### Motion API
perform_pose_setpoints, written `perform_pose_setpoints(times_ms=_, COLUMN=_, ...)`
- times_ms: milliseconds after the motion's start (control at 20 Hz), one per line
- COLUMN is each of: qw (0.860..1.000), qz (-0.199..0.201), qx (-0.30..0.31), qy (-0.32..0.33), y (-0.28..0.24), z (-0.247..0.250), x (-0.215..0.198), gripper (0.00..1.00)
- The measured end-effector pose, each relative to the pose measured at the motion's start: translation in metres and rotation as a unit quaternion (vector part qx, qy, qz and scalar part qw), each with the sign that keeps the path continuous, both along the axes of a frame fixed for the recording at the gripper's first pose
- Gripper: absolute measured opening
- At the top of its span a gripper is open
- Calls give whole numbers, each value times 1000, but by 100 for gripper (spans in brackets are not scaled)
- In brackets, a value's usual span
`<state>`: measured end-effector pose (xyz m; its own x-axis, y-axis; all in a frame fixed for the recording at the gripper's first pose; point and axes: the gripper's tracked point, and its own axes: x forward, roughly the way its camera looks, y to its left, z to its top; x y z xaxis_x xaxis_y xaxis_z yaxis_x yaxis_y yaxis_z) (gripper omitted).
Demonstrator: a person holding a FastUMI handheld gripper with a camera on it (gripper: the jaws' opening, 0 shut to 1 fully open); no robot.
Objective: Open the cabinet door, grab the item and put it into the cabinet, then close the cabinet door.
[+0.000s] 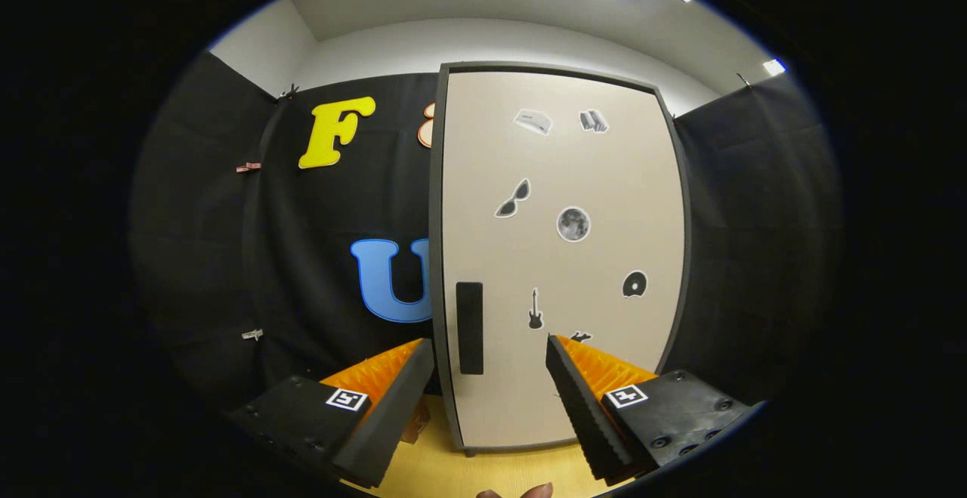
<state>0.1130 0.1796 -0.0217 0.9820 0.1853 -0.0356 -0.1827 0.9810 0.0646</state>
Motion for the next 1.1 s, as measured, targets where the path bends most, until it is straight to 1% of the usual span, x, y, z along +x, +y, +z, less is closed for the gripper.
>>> perform_pose_setpoints(times_ms=300, qw=1000, qz=-1, qx=-5, qy=-2, y=20, z=-18, x=54, gripper=98)
perform_pose_setpoints(times_ms=400, qw=1000, qz=1, qx=1, qy=6, y=28, z=-26, x=69, gripper=98)
perform_pose_setpoints(times_ms=600, qw=999, qz=-7, qx=16, qy=28, y=37, z=-43, x=98, gripper=98)
perform_pose_setpoints(times_ms=650, qw=999, qz=-10, qx=15, qy=31, y=38, z=-47, x=104, gripper=96)
perform_pose_setpoints(times_ms=700, qw=999, qz=-15, qx=13, qy=35, y=38, z=-51, x=111, gripper=91)
perform_pose_setpoints(times_ms=750, qw=999, qz=-14, qx=11, qy=37, y=40, z=-54, x=115, gripper=81)
perform_pose_setpoints(times_ms=800, qw=999, qz=-13, qx=8, qy=37, y=42, z=-55, x=119, gripper=76)
perform_pose_setpoints(times_ms=850, qw=999, qz=-16, qx=4, qy=38, y=41, z=-56, x=121, gripper=62)
perform_pose_setpoints(times_ms=950, qw=999, qz=-19, qx=-3, qy=35, y=40, z=-55, x=120, gripper=46)
perform_pose_setpoints(times_ms=1000, qw=999, qz=-15, qx=-4, qy=34, y=40, z=-56, x=117, gripper=45)
perform_pose_setpoints(times_ms=1050, qw=999, qz=-13, qx=-4, qy=33, y=39, z=-56, x=119, gripper=37)
perform_pose_setpoints(times_ms=1100, qw=999, qz=-12, qx=-3, qy=40, y=40, z=-57, x=121, gripper=34)
